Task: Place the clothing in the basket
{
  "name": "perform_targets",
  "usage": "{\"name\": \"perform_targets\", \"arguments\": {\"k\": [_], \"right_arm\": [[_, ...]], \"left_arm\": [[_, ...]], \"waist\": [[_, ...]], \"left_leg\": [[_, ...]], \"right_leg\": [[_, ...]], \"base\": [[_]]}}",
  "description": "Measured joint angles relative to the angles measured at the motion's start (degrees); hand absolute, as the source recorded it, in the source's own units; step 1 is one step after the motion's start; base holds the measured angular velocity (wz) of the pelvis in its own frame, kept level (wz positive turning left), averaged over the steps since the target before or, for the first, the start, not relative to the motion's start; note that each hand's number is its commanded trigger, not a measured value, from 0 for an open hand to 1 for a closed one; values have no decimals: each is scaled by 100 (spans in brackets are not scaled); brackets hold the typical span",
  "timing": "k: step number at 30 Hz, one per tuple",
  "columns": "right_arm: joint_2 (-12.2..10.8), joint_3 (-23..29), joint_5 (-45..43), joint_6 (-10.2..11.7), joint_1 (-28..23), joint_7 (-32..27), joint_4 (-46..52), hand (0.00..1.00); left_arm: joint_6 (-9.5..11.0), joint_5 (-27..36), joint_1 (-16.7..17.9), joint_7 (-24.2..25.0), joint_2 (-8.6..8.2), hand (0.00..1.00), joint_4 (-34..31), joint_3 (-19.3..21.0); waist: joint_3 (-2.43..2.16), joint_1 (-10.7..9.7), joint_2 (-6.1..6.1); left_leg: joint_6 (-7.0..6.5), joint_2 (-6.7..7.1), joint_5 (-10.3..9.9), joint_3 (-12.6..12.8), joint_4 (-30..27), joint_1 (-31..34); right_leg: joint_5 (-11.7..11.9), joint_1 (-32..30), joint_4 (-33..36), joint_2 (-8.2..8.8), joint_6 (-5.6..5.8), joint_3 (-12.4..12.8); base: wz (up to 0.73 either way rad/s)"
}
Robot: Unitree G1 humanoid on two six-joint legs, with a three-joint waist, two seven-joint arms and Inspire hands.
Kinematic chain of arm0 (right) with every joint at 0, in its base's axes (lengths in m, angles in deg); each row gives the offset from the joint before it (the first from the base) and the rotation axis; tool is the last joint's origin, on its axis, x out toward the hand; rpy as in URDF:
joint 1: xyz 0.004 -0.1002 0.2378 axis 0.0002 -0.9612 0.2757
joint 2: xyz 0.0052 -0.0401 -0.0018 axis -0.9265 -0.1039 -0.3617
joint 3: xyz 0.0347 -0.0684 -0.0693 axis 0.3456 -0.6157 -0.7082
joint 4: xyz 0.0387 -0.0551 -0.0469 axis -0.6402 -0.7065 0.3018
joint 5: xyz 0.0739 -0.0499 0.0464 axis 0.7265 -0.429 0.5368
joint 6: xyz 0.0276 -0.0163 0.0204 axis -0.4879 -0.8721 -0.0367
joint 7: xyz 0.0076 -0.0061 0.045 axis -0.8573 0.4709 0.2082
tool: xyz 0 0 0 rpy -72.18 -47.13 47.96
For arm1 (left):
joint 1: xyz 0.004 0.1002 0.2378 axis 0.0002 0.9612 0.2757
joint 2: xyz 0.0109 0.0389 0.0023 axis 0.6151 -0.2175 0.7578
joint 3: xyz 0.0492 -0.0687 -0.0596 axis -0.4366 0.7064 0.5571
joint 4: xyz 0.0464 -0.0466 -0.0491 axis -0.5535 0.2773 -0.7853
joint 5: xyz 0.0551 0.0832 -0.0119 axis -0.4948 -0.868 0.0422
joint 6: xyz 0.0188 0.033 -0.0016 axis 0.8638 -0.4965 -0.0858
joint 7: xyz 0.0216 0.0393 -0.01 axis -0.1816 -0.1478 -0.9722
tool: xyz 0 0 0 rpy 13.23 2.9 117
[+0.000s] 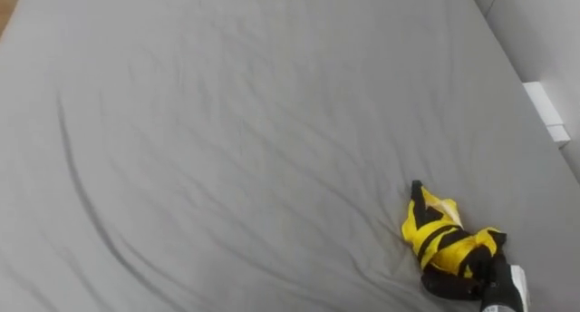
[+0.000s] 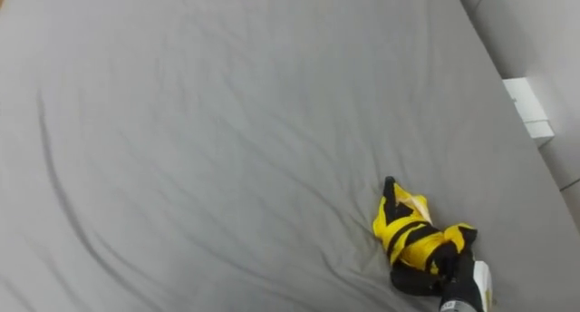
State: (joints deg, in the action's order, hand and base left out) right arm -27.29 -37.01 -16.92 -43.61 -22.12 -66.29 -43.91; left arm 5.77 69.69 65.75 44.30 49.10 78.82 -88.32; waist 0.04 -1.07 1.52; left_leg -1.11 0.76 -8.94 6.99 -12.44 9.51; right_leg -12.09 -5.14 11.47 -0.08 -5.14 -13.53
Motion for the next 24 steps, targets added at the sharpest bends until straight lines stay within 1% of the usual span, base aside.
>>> {"name": "perform_targets", "arguments": {"k": [1,2,3,4,5,6,7,9,11,12,13,14,15,16,17,18,19,21,24], "right_arm": [[13,7,-1,7,111,-13,-163,0],[21,9,0,13,194,-60,-315,0],[24,7,0,31,241,-94,-397,36],[32,5,2,73,298,-173,-493,87],[42,7,1,114,366,-249,-590,100],[54,18,1,119,443,-292,-620,100],[84,83,20,128,490,-391,-681,100],[165,267,45,128,635,-560,-861,100],[280,398,191,126,848,-707,-1080,100],[404,458,371,118,965,-749,-1149,100],[504,520,543,109,1111,-766,-1282,100],[644,574,723,83,1247,-789,-1356,100],[704,589,783,58,1305,-799,-1380,100],[809,624,858,53,1393,-827,-1411,100],[883,672,876,58,1464,-878,-1428,100],[903,683,887,62,1498,-911,-1428,100],[933,691,891,67,1540,-954,-1429,100],[935,724,886,69,1607,-974,-1441,100],[924,775,892,61,1555,-959,-1435,100]], "left_arm": [[2,7,-31,1,26,0,84,0],[2,30,-65,1,45,0,163,0],[3,43,-87,1,55,0,198,-3],[4,46,-130,0,84,0,249,-42],[9,45,-142,-1,113,0,258,-94],[15,23,-142,0,118,0,256,-108],[16,-8,-141,0,119,0,254,-112],[24,-7,-157,0,120,0,268,-112],[24,-1,-168,0,140,0,289,-112],[28,50,-181,0,151,0,310,-122],[28,85,-221,3,151,0,351,-139],[20,107,-258,13,151,0,403,-190],[19,107,-257,20,154,0,410,-215],[17,107,-259,59,157,0,419,-240],[14,107,-259,114,169,0,425,-240],[8,107,-261,121,180,0,426,-240],[8,104,-263,121,209,0,418,-239],[17,92,-267,124,222,0,393,-235],[82,-7,-265,150,222,0,260,-218]], "waist": [[10,7,18],[5,11,44],[-1,12,56],[-9,24,83],[-15,46,115],[-13,70,133],[-26,105,175],[-30,148,226],[-19,185,255],[-17,231,287],[-3,275,333],[20,299,388],[19,311,405],[57,317,472],[60,323,525],[68,323,541],[62,321,547],[66,323,533],[74,318,441]], "left_leg": [[-3,0,-2,-40,-49,31],[-4,-1,-1,-69,-84,74],[-5,-2,-1,-74,-110,109],[-35,-2,18,-86,-121,197],[-56,-2,35,-94,-129,280],[-62,-2,40,-97,-133,313],[-78,-2,51,-106,-147,392],[-106,4,72,-108,-149,471],[-124,15,83,-109,-167,561],[-132,15,87,-119,-199,651],[-150,15,99,-108,-213,727],[-168,19,110,-106,-224,779],[-174,22,115,-105,-227,804],[-182,26,126,-103,-226,831],[-184,27,143,-96,-222,895],[-181,27,155,-91,-207,916],[-169,26,184,-77,-174,971],[-150,35,235,-65,-75,981],[-118,78,272,-38,58,875]], "right_leg": [[5,-3,-44,0,8,-7],[14,-20,-73,-2,20,-31],[15,-61,-66,3,22,-47],[20,-115,-69,4,30,-83],[38,-189,-68,6,36,-107],[59,-195,-70,12,36,-137],[78,-244,-74,29,38,-207],[93,-310,-24,45,58,-240],[91,-429,44,64,61,-232],[102,-516,58,69,73,-225],[109,-599,94,80,76,-223],[112,-653,116,91,82,-223],[112,-692,116,98,84,-222],[113,-726,120,105,87,-221],[114,-805,144,110,87,-214],[114,-835,148,111,86,-211],[118,-914,187,110,79,-201],[118,-985,228,109,63,-182],[110,-959,230,105,45,-159]], "base": [[15],[13],[17],[17],[14],[10],[13],[12],[-2],[-4],[0],[0],[0],[0],[0],[-3],[0],[0],[-3]]}}
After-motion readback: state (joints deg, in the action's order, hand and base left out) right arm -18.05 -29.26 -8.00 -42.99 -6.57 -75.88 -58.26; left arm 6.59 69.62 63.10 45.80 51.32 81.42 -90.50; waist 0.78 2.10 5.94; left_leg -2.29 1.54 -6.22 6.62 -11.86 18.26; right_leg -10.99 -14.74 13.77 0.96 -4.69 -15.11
